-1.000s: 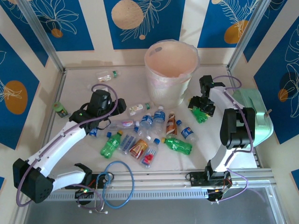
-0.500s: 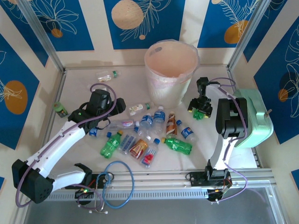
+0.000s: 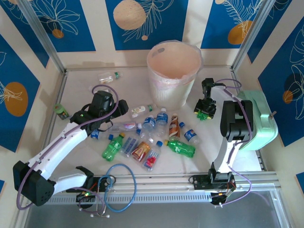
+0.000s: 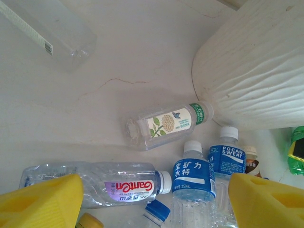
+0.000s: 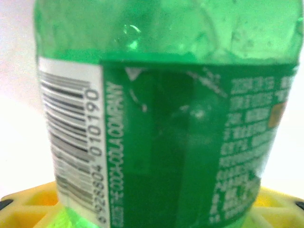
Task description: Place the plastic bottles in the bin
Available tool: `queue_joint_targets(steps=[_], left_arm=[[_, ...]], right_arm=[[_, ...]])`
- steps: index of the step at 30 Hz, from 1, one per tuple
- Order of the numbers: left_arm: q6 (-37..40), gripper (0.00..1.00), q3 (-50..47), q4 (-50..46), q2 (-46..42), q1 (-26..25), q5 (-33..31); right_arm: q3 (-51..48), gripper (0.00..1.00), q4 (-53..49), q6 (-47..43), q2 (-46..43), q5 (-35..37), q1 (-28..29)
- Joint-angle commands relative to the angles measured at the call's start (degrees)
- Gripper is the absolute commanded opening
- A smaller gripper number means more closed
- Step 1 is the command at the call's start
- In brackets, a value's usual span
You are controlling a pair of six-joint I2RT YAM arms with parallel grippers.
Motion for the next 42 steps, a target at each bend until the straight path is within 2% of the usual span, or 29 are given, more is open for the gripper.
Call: queue_joint_targets(steps=[1,10,16,24,29,35,42], left_arm=[[-1.31,0.80,-0.06,-0.26,-0.46,0.35,0.19],[-1.58,0.81,-0.08,0.00,-0.55,0.72,-0.13],[-2.15,0.81,1.28,-0.30,1.86,1.52,-0.30],[-4.04,0.79,1.98,-0.60,4.05,1.70,0.06],[-3.52,0.78,2.19,-1.18,4.38,1.70,-0.04],[-3.34,0.77,2.30,-2.25,4.68,1.70,0.45],[-3.17,0.78,2.16,-3.49,3.76,1.70,-0.80]], right_arm=[[-0.79,0.59,-1.80,1.50,-6.19,-0.54,0.37],[0.61,0.57,-10.68,5.94,-21.70,2.37,2.14],[11.46,0.56,-16.55,4.80,-27.95,1.73,5.37],[34.16,0.55,-22.77,3.15,-23.75,5.23,11.37],[44.98,0.55,-21.43,1.39,-18.51,0.34,13.16],[51.18,0.55,-16.71,1.49,-12.47,-6.43,14.83],[56.69,0.56,-16.05,1.53,-6.26,-8.85,15.32]])
